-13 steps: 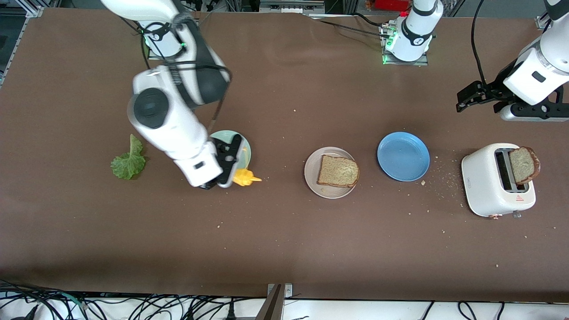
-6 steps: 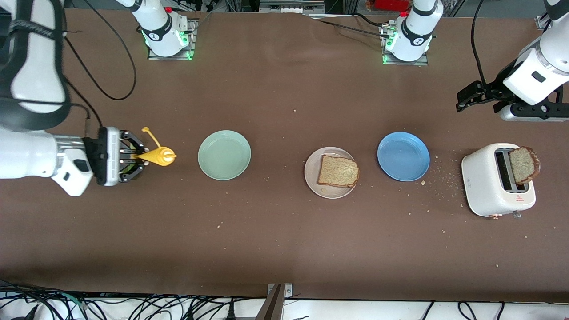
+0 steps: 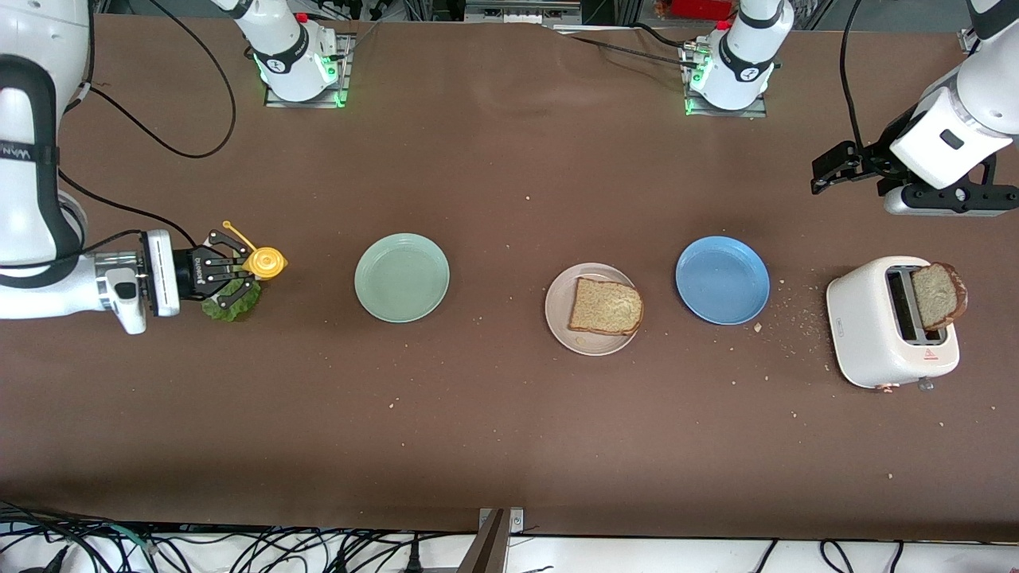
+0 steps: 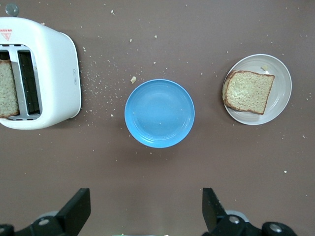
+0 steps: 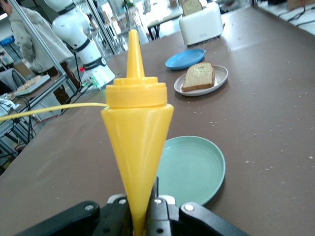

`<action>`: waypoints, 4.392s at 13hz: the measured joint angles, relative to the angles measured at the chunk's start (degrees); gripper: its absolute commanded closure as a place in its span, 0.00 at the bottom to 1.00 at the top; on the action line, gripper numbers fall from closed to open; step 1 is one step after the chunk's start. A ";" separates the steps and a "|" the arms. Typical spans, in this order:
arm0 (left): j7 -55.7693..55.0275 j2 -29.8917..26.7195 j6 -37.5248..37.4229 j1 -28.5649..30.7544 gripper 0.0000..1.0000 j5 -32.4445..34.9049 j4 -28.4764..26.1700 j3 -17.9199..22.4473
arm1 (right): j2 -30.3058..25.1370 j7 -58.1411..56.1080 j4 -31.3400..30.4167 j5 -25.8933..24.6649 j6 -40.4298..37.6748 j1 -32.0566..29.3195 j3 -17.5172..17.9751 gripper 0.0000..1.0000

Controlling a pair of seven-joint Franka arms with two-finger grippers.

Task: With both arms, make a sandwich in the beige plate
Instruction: 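Carry the mustard bottle back beside the lettuce with the right gripper, then lower the mustard bottle onto the table and open the right gripper, then withdraw the right gripper from the mustard bottle, then lower the right gripper onto the green lettuce leaf and grasp it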

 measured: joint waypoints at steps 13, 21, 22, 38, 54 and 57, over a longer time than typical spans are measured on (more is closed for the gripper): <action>0.33 1.64 -0.25 -0.87 0.00 0.00 -0.01 -0.08 | 15.27 -31.60 -4.46 13.45 -1.01 -1.42 0.41 1.00; 0.33 1.65 -0.25 -0.87 0.00 0.00 -0.01 -0.08 | 17.72 -32.47 -3.07 14.74 -2.35 -1.99 0.39 0.00; 0.33 1.65 -0.25 -0.87 0.00 0.00 -0.01 -0.08 | 17.73 -32.47 -2.93 14.74 -2.36 -2.23 0.35 0.00; 0.33 1.67 -0.25 -0.89 0.00 0.00 -0.01 -0.10 | 15.69 10.61 33.56 1.13 -15.92 -4.03 -14.13 0.00; 0.33 7.05 3.51 -0.19 0.00 0.54 3.22 1.18 | -6.89 86.48 13.63 -51.14 17.78 10.01 -0.04 0.00; 0.33 7.63 4.44 0.37 0.00 0.77 3.36 1.55 | -9.35 90.06 -2.74 -51.96 33.32 9.98 0.83 0.00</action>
